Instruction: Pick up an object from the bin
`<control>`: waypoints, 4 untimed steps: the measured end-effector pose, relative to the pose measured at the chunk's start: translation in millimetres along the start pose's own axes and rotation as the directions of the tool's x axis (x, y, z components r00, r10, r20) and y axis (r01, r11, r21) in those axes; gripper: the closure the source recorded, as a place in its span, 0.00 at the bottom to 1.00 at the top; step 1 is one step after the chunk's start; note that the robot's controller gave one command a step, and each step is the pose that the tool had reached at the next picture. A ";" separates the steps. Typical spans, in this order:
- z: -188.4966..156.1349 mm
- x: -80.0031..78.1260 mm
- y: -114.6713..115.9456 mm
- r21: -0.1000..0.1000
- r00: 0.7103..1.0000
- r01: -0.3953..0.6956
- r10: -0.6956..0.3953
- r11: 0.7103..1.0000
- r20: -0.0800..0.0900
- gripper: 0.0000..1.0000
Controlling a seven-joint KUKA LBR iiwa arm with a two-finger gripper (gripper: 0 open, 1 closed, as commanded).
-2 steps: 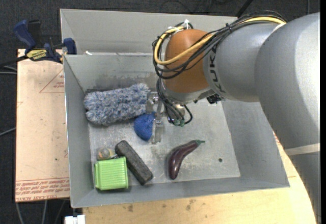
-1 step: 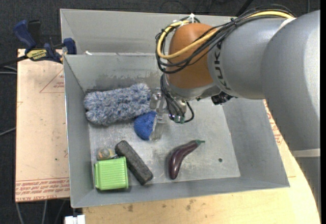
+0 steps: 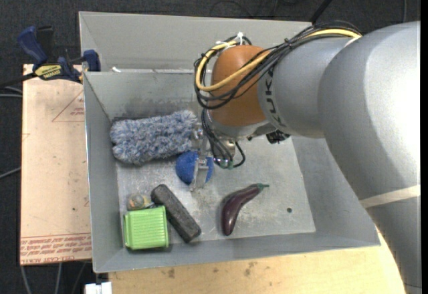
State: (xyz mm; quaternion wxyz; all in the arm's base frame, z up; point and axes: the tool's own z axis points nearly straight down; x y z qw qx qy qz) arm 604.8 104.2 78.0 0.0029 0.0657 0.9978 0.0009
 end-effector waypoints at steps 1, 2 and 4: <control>4.8 16.4 6.6 -0.002 0.953 -0.304 0.304 0.953 0.003 1.00; 4.8 16.4 6.6 -0.002 0.953 -0.304 0.304 0.953 0.003 1.00; -0.6 16.7 6.5 0.001 0.953 -0.304 0.304 0.953 -0.001 1.00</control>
Offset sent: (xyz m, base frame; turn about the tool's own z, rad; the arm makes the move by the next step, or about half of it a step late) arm 0.0000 0.0000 0.0000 0.0000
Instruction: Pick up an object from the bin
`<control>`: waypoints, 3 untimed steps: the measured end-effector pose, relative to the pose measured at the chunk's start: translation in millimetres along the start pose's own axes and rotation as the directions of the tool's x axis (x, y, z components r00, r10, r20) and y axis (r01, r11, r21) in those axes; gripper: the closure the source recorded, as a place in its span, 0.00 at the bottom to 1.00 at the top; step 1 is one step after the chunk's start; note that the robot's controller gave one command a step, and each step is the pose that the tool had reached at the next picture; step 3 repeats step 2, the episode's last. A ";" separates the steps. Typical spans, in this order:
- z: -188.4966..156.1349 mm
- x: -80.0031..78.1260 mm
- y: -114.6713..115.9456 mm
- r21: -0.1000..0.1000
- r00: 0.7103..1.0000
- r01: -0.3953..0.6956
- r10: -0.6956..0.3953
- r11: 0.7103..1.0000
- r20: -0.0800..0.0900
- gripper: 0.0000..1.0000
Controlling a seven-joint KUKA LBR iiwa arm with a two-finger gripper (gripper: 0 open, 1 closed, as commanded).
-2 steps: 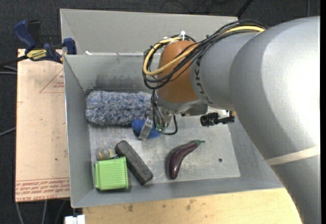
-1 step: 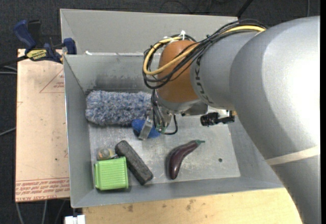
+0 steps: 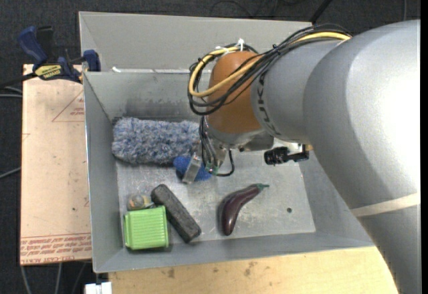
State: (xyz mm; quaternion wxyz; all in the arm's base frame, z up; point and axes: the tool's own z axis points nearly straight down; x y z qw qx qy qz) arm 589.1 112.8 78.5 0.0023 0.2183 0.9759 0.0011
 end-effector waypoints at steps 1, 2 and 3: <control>-11.3 1.9 -1.3 0.005 1.000 0.001 -0.001 1.000 -0.008 1.00; -33.0 1.9 -1.1 0.006 1.000 0.001 -0.001 1.000 -0.008 1.00; -33.0 1.9 -1.1 0.006 1.000 0.001 -0.001 1.000 -0.008 1.00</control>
Offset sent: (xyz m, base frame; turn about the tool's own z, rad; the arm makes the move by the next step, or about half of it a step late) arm -0.0001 0.0001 0.0779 0.0000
